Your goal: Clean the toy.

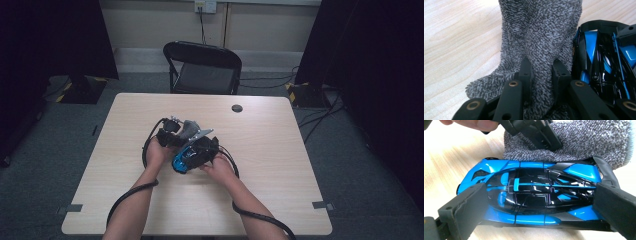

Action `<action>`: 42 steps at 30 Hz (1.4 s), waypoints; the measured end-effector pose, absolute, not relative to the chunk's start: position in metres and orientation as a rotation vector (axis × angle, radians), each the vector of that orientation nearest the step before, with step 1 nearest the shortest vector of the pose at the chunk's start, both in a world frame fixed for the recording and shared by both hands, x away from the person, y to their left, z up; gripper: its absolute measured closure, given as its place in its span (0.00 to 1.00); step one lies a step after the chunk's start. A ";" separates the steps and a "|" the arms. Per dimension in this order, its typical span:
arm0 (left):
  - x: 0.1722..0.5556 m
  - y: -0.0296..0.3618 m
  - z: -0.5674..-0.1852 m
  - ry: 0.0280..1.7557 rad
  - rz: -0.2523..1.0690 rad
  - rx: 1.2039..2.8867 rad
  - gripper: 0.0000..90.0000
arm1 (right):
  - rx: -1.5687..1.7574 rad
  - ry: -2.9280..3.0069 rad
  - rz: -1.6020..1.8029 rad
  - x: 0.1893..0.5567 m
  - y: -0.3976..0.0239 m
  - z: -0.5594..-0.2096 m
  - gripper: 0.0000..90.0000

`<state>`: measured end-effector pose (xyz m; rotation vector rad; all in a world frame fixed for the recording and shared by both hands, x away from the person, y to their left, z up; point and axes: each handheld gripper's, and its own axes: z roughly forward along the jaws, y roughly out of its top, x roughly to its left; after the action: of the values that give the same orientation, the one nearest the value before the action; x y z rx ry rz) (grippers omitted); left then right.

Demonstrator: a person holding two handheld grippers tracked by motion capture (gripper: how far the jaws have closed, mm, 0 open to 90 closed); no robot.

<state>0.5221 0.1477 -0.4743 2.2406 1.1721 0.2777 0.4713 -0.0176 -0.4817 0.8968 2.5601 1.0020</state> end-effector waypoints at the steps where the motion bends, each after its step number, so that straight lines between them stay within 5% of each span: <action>1: 0.522 0.148 -0.474 1.173 0.275 2.241 0.82 | 0.896 2.561 1.000 0.471 -0.018 -0.482 0.00; 42: 0.498 0.180 -0.470 1.163 0.162 2.281 0.82 | 0.877 2.571 1.010 0.469 -0.016 -0.482 0.00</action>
<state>0.4983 0.1796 -0.4703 2.2812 1.1634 0.1623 0.4689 -0.0160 -0.4818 0.8768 2.5708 1.0103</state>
